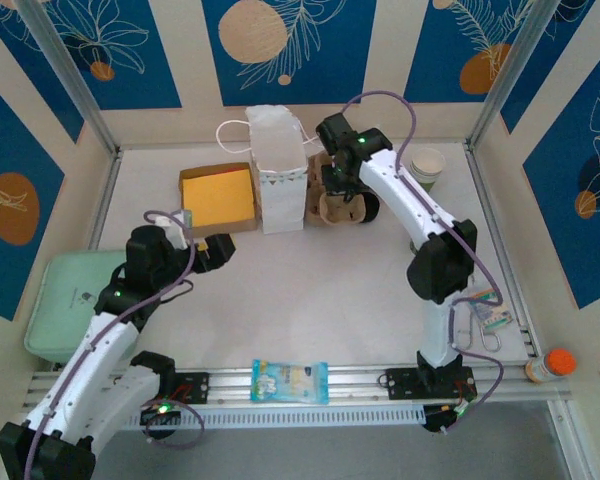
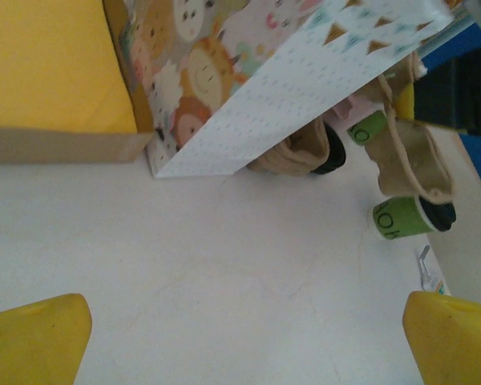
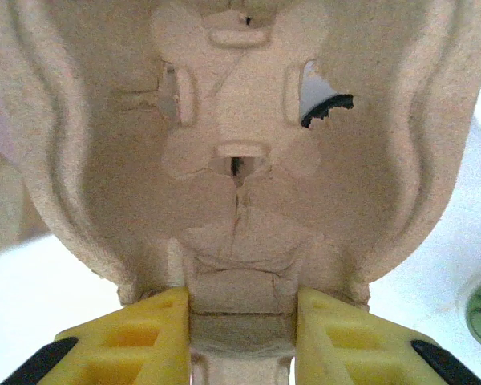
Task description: Pack the takeout coffee
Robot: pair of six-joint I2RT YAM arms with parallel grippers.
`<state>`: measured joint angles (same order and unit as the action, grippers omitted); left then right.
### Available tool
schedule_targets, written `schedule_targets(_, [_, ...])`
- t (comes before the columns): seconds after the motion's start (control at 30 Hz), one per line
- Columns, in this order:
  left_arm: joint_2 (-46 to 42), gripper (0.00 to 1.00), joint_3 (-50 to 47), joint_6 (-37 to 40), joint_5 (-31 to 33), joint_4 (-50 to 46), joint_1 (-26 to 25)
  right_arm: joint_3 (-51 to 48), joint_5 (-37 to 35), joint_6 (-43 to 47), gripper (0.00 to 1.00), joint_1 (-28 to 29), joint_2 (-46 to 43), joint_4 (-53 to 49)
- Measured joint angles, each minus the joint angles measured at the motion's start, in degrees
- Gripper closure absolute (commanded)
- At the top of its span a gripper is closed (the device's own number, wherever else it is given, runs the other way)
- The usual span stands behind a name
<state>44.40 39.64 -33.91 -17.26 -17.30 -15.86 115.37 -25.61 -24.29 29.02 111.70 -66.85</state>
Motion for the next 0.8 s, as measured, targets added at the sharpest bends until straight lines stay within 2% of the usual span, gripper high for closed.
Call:
schedule_targets(0.33, [13.4, 0.02, 15.1, 3.0, 0.8, -2.1, 0.0, -10.3, -1.6, -0.3, 0.68, 0.2, -12.0, -0.5])
schedule_targets(0.6, [33.2, 0.09, 36.2, 5.6, 1.5, -5.6, 0.0, -10.5, -2.8, -0.3, 0.68, 0.2, -20.9, -1.9])
schedule_targets(0.73, [40.8, 0.11, 44.1, 6.0, 2.4, -7.9, 0.0, -10.5, -2.8, -0.3, 0.68, 0.2, -22.7, -2.4])
schedule_targets(0.8, [44.7, 0.15, 48.2, 6.5, 3.0, -9.4, -0.1, -10.4, -2.7, -0.3, 0.68, 0.3, -23.0, -2.8])
